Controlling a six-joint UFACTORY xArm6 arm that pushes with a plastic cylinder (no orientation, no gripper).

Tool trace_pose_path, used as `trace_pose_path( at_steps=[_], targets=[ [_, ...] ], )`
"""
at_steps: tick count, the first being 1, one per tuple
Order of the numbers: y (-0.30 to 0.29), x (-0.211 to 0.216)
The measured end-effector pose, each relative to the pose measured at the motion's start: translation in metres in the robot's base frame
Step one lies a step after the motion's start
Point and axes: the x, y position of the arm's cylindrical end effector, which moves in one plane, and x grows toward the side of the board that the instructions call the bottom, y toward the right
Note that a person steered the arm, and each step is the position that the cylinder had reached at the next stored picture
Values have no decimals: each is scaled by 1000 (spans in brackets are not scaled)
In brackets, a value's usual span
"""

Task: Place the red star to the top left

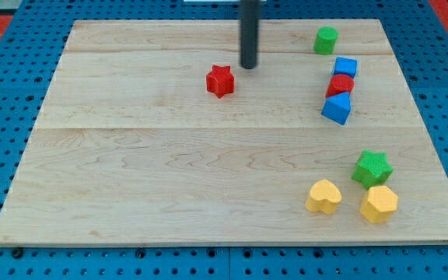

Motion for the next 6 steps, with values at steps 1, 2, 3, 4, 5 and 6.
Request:
trace_pose_path(
  at_steps=[1, 2, 3, 4, 5, 6],
  targets=[
    [-17, 24],
    [-105, 22],
    [-103, 26],
    [-107, 65],
    [-181, 44],
    [-261, -5]
  ],
)
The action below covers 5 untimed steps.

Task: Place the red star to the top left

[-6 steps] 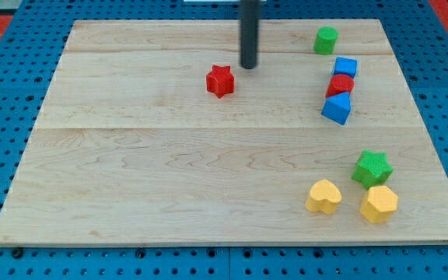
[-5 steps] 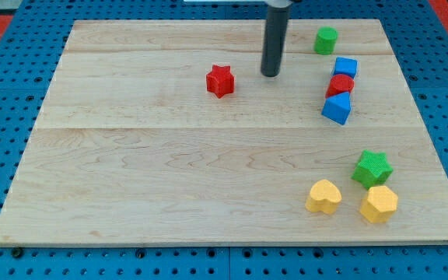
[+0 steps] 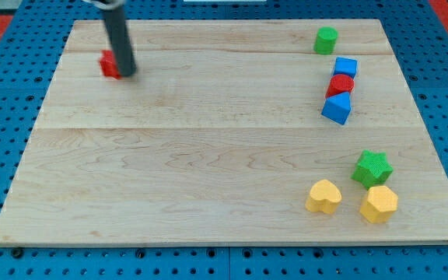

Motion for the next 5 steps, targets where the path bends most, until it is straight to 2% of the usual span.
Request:
trace_pose_path(
  at_steps=[1, 2, 3, 4, 5],
  targets=[
    [-12, -8],
    [-31, 21],
    [-61, -17],
    [-47, -39],
    [-30, -43]
  ],
)
